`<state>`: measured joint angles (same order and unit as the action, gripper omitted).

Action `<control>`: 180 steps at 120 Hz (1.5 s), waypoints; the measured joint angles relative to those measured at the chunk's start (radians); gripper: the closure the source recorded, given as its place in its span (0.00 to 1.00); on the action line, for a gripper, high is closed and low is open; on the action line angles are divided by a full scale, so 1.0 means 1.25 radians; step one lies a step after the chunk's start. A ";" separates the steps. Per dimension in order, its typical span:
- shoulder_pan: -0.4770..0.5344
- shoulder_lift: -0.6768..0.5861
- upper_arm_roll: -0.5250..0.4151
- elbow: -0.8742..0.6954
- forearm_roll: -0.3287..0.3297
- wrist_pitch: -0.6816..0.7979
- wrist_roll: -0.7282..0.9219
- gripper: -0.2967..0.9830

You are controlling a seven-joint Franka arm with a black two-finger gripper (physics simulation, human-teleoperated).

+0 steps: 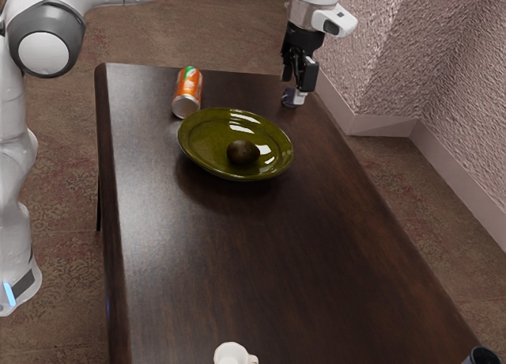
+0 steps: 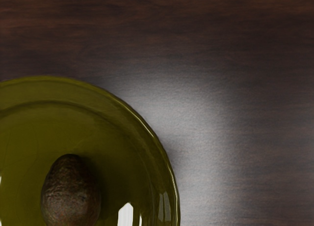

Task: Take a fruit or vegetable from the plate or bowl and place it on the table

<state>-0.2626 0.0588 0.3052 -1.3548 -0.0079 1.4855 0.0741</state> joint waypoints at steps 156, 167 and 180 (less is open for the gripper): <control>-0.047 -0.235 0.073 -0.539 0.010 0.242 0.027 0.23; -0.042 -0.249 0.081 -0.583 0.013 0.275 0.031 0.23; -0.038 -0.275 0.115 -0.609 0.034 0.300 0.034 0.23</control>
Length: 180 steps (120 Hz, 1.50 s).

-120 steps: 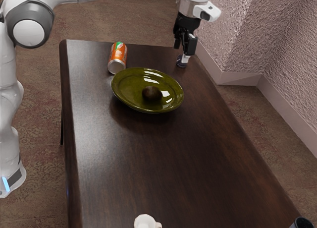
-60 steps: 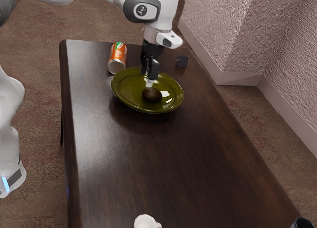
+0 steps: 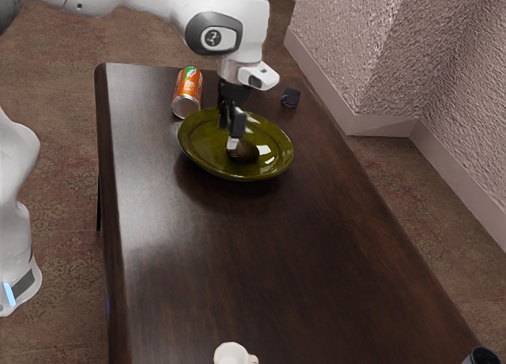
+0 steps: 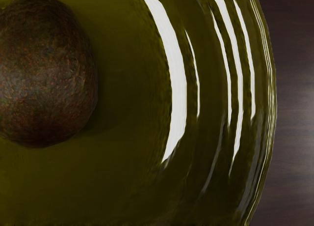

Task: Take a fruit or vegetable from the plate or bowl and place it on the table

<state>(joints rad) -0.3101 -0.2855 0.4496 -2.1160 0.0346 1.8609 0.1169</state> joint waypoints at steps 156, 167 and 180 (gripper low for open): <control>-0.046 0.109 0.088 0.048 0.048 0.059 0.230 0.23; -0.047 0.110 0.098 0.048 0.049 0.059 0.240 0.23; -0.044 0.110 0.114 0.049 0.050 0.060 0.251 0.23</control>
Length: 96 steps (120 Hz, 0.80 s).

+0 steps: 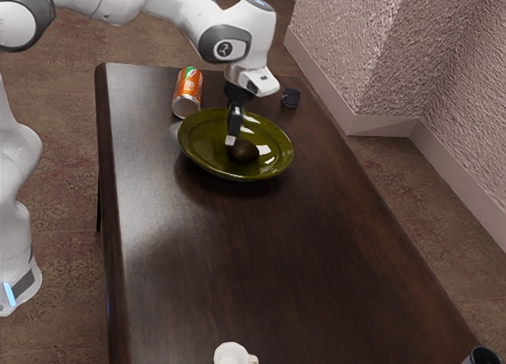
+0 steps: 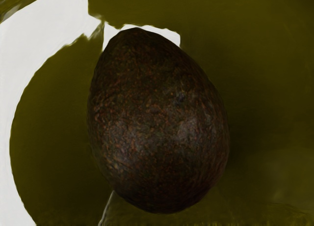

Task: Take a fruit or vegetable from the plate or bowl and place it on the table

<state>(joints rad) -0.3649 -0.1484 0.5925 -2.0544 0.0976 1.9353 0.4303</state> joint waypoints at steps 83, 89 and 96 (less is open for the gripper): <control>-0.034 0.092 0.005 0.038 -0.006 0.004 0.045 0.23; -0.035 0.094 0.005 0.037 -0.006 0.004 0.047 0.23; -0.036 0.094 0.006 0.036 -0.006 0.005 0.048 0.23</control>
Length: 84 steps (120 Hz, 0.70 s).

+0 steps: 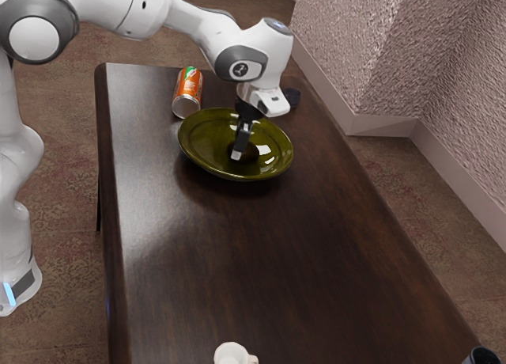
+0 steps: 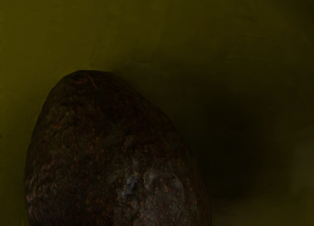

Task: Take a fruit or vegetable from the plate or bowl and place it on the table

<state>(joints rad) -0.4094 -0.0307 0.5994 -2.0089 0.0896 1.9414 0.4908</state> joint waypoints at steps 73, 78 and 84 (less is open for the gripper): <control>0.030 0.060 -0.002 0.029 -0.018 0.016 0.014 0.23; 0.023 0.062 -0.002 0.030 -0.020 0.017 0.015 0.23; 0.013 0.064 -0.002 0.031 -0.022 0.017 0.016 0.25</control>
<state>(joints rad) -0.3930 0.0488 0.5967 -1.9704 0.0625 1.9624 0.5109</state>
